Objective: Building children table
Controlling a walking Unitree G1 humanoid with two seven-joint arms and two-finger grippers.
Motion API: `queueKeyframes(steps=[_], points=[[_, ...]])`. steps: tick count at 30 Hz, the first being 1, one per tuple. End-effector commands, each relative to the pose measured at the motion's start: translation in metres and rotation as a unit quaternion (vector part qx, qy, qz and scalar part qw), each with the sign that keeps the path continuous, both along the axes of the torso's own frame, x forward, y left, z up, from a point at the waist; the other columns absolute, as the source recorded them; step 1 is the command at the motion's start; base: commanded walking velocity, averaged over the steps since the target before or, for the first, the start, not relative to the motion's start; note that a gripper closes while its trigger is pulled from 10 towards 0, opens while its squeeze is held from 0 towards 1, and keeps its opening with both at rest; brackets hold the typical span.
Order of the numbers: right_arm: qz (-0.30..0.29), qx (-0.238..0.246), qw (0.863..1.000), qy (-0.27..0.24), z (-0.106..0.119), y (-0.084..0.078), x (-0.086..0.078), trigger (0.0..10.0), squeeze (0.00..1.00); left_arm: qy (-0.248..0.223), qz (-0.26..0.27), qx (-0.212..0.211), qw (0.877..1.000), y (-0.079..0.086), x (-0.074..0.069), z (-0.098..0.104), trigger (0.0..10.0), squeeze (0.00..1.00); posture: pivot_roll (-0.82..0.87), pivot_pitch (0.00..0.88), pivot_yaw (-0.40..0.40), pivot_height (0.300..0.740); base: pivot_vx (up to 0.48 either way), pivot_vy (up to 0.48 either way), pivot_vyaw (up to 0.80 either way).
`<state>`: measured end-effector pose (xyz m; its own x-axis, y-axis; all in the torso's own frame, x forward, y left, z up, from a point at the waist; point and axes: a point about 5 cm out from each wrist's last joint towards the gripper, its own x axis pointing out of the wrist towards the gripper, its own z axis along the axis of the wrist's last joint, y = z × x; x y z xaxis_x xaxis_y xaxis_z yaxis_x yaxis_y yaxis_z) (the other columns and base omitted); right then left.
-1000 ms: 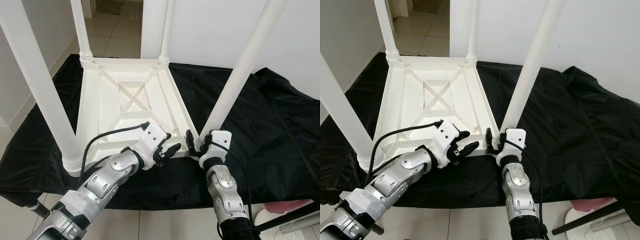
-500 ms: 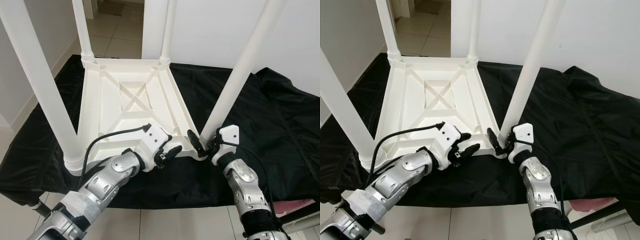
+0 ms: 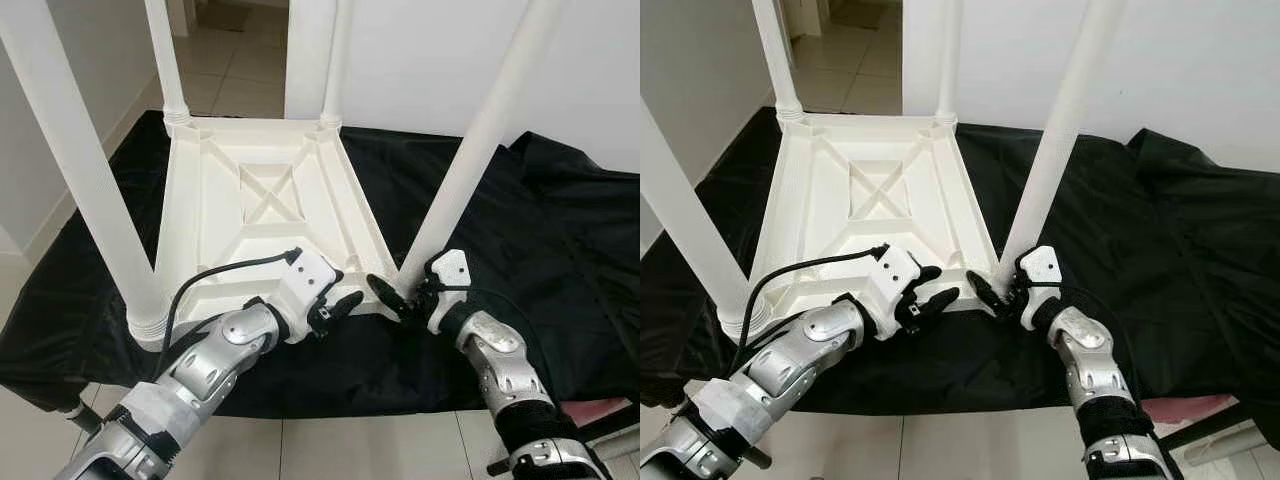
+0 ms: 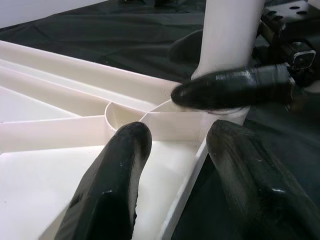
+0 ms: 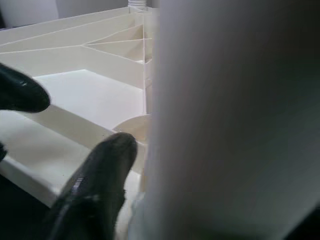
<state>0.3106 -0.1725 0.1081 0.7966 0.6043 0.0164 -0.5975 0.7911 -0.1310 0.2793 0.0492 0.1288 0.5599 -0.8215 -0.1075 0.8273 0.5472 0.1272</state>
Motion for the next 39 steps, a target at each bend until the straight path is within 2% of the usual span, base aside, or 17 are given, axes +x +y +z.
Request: queueKeyframes(steps=[1, 9, 10, 11, 15, 18, 21, 23, 24, 25, 26, 28, 33, 34, 36, 39], points=[[0.006, -0.004, 1.000, 0.019, -0.010, -0.001, -0.004, 0.0, 0.00, 0.019, -0.137, 0.010, 0.990, -0.009, -0.016, -0.003, 10.0, 0.00, 0.02, 0.000, -0.070, 0.740, 0.000, 0.000, 0.00], [0.006, 0.006, 1.000, 0.017, -0.011, -0.005, -0.006, 0.0, 0.00, 0.020, -0.138, 0.012, 0.990, -0.007, -0.016, -0.003, 10.0, 0.00, 0.02, 0.000, -0.058, 0.740, 0.000, 0.000, 0.00], [0.001, 0.009, 1.000, 0.016, -0.010, -0.005, -0.006, 3.1, 0.00, 0.019, -0.138, 0.012, 0.990, -0.007, -0.015, -0.003, 10.0, 0.00, 0.01, 0.000, -0.056, 0.740, 0.000, 0.000, 0.00], [-0.009, 0.014, 1.000, 0.010, -0.009, -0.005, -0.006, 10.0, 0.00, 0.018, -0.138, 0.012, 0.990, -0.008, -0.014, -0.002, 10.0, 0.00, 0.01, 0.000, -0.054, 0.740, 0.000, 0.000, 0.00], [-0.045, 0.042, 0.998, 0.004, -0.005, -0.004, -0.002, 10.0, 0.00, 0.018, -0.138, 0.011, 0.990, -0.009, -0.014, -0.002, 10.0, 0.00, -0.01, 0.000, -0.050, 0.740, 0.000, 0.000, 0.00], [-0.117, 0.054, 0.992, -0.003, -0.004, 0.001, 0.001, 10.0, 0.00, 0.023, -0.145, 0.007, 0.989, -0.014, -0.018, -0.005, 10.0, 0.00, -0.03, 0.000, -0.058, 0.740, 0.000, 0.000, 0.00], [-0.136, 0.058, 0.989, -0.009, -0.003, 0.002, 0.001, 10.0, 0.00, 0.023, -0.147, 0.005, 0.989, -0.016, -0.019, -0.005, 10.0, 0.00, -0.03, 0.000, -0.058, 0.740, 0.000, 0.000, 0.00], [-0.179, 0.073, 0.981, -0.009, -0.003, 0.008, 0.000, 10.0, 0.00, 0.023, -0.144, 0.005, 0.989, -0.018, -0.018, -0.006, 10.0, 0.00, -0.03, 0.000, -0.071, 0.740, 0.000, 0.000, 0.00], [-0.179, 0.073, 0.981, -0.009, -0.003, 0.008, 0.000, 10.0, 0.00, 0.023, -0.144, 0.005, 0.989, -0.018, -0.018, -0.006, 10.0, 0.00, -0.03, 0.000, -0.071, 0.740, 0.000, 0.000, 0.00], [-0.246, 0.080, 0.966, -0.002, -0.008, 0.015, -0.003, 10.0, 0.00, 0.021, -0.138, 0.000, 0.990, -0.019, -0.016, -0.005, 10.0, 0.00, -0.03, 0.000, -0.076, 0.740, 0.000, 0.000, 0.00], [-0.246, 0.080, 0.966, -0.002, -0.008, 0.015, -0.003, 10.0, 0.00, 0.021, -0.138, 0.000, 0.990, -0.019, -0.016, -0.005, 10.0, 0.00, -0.03, 0.000, -0.076, 0.740, 0.000, 0.000, 0.00], [-0.285, 0.090, 0.954, 0.000, -0.009, 0.020, -0.006, 10.0, 0.00, 0.019, -0.134, -0.002, 0.991, -0.019, -0.015, -0.004, 10.0, 0.00, -0.03, 0.000, -0.081, 0.740, 0.000, 0.000, 0.00], [-0.323, 0.099, 0.941, 0.013, -0.014, 0.032, -0.006, 10.0, 0.00, 0.017, -0.130, -0.001, 0.991, -0.017, -0.012, -0.004, 10.0, 0.00, -0.03, 0.000, -0.079, 0.740, 0.000, 0.000, 0.00], [-0.323, 0.099, 0.941, 0.013, -0.014, 0.032, -0.006, 10.0, 0.00, 0.017, -0.130, -0.001, 0.991, -0.017, -0.012, -0.004, 10.0, 0.00, -0.03, 0.000, -0.079, 0.740, 0.000, 0.000, 0.00], [-0.317, 0.117, 0.941, 0.016, -0.011, 0.042, -0.006, 10.0, 0.00, 0.014, -0.134, 0.001, 0.991, -0.016, -0.010, -0.003, 10.0, 0.00, -0.02, 0.000, -0.078, 0.740, 0.000, 0.000, 0.00], [-0.317, 0.114, 0.941, 0.010, -0.009, 0.047, -0.009, 10.0, 0.00, 0.011, -0.134, 0.002, 0.991, -0.014, -0.008, -0.001, 10.0, 0.00, -0.02, 0.000, -0.080, 0.740, 0.000, 0.000, 0.00]])
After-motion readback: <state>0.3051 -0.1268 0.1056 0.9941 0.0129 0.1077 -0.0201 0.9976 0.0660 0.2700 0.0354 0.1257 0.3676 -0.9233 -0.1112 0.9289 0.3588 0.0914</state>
